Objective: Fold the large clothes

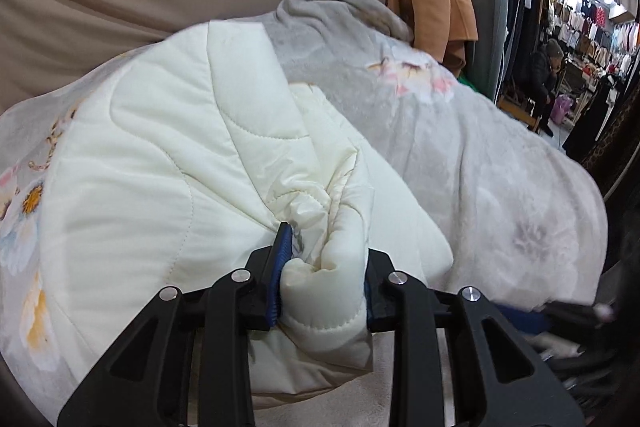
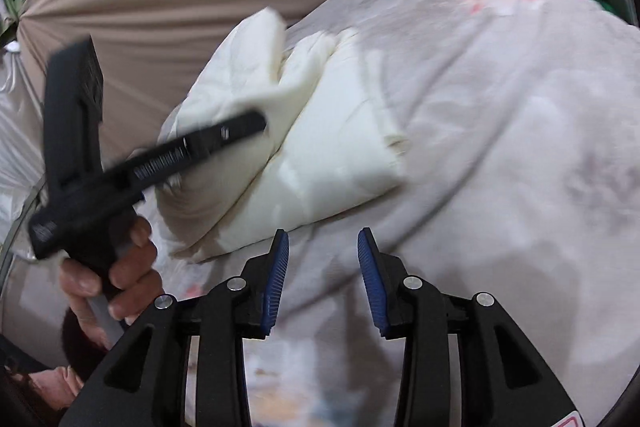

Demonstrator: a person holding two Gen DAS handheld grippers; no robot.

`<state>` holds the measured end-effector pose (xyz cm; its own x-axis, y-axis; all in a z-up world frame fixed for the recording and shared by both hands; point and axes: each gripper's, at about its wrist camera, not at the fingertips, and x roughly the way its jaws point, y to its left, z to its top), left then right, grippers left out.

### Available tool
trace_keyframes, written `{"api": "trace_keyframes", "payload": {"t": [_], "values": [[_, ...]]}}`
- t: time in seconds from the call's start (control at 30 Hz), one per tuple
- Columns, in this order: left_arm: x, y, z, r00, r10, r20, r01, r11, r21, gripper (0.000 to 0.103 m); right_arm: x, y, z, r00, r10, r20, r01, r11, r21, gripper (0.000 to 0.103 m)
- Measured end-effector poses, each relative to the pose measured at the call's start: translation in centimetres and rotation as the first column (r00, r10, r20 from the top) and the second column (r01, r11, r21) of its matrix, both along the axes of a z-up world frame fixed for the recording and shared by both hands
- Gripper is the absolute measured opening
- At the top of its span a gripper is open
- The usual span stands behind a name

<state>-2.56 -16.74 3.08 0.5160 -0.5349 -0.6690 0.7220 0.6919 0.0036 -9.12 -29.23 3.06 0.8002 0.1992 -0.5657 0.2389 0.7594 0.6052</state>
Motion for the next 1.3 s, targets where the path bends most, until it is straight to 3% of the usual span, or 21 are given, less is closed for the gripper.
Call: {"api": "trace_keyframes", "payload": {"t": [0.07,0.2,0.27,0.33,0.4,0.53,0.73,0.9,0.97,1.0,1.03,1.1,1.17,1.23,1.3], "values": [[-0.4,-0.2,-0.8,1.000,0.001,0.019,-0.002,1.000,0.011,0.029,-0.7,-1.1,0.7,1.000,-0.026,0.016,0.026,1.000,-0.004,0.039],[-1.3,0.0,-0.4,0.999,-0.002,0.054,0.001,1.000,0.012,0.035,-0.4,-1.2,3.4,0.997,0.002,0.074,0.001,0.999,-0.043,0.055],[-2.5,1.4,1.1,0.997,0.009,0.077,-0.007,1.000,-0.027,0.048,0.5,-0.8,5.2,0.995,0.022,0.098,-0.013,0.996,-0.084,0.063],[-4.4,4.0,3.2,0.993,0.015,0.117,-0.003,0.995,-0.095,0.076,1.6,-0.7,6.5,0.994,0.031,0.107,-0.018,0.993,-0.117,0.068],[-5.8,6.6,4.7,0.988,0.037,0.153,-0.016,0.990,-0.139,0.087,2.9,-1.0,7.1,0.992,0.039,0.120,-0.026,0.994,-0.105,0.073],[-6.9,11.0,5.6,0.957,0.158,0.243,-0.138,0.986,-0.095,0.087,5.1,-0.9,7.8,0.985,0.070,0.156,-0.070,0.998,-0.004,0.081],[-4.0,14.2,2.0,0.955,0.261,0.141,-0.261,0.965,-0.017,0.087,8.9,0.3,7.4,0.980,0.151,0.129,-0.169,0.975,0.146,0.084],[-1.9,13.6,-1.7,0.954,0.290,0.074,-0.295,0.953,0.072,0.087,12.8,3.6,7.5,0.983,0.184,0.001,-0.184,0.983,-0.021,0.087],[-1.5,13.6,-2.4,0.950,0.306,0.055,-0.309,0.948,0.075,0.086,13.9,3.8,6.3,0.980,0.197,-0.016,-0.198,0.980,-0.019,0.061],[-1.4,13.7,-2.4,0.949,0.312,0.045,-0.314,0.947,0.066,0.084,14.1,3.7,6.2,0.980,0.200,-0.002,-0.200,0.980,-0.018,0.038],[-1.3,13.9,-2.2,0.949,0.314,0.035,-0.316,0.948,0.049,0.084,13.5,3.2,6.6,0.980,0.198,0.035,-0.197,0.980,-0.026,0.030],[-1.3,14.3,-1.5,0.949,0.313,0.033,-0.313,0.950,0.015,0.084,11.5,1.6,7.6,0.971,0.191,0.147,-0.193,0.981,0.001,0.026],[-1.1,14.2,-1.0,0.948,0.315,0.042,-0.315,0.949,0.002,0.084,9.4,-0.4,8.0,0.970,0.140,0.201,-0.142,0.990,-0.006,0.026],[-0.5,13.7,-1.3,0.951,0.307,0.030,-0.308,0.951,0.007,0.084,8.7,-2.8,6.1,0.982,0.091,0.166,-0.098,0.995,0.034,0.026],[0.1,13.0,-2.2,0.947,0.321,0.019,-0.321,0.946,0.037,0.082,9.3,-4.9,2.3,0.994,0.069,0.082,-0.077,0.991,0.108,0.028]]}}
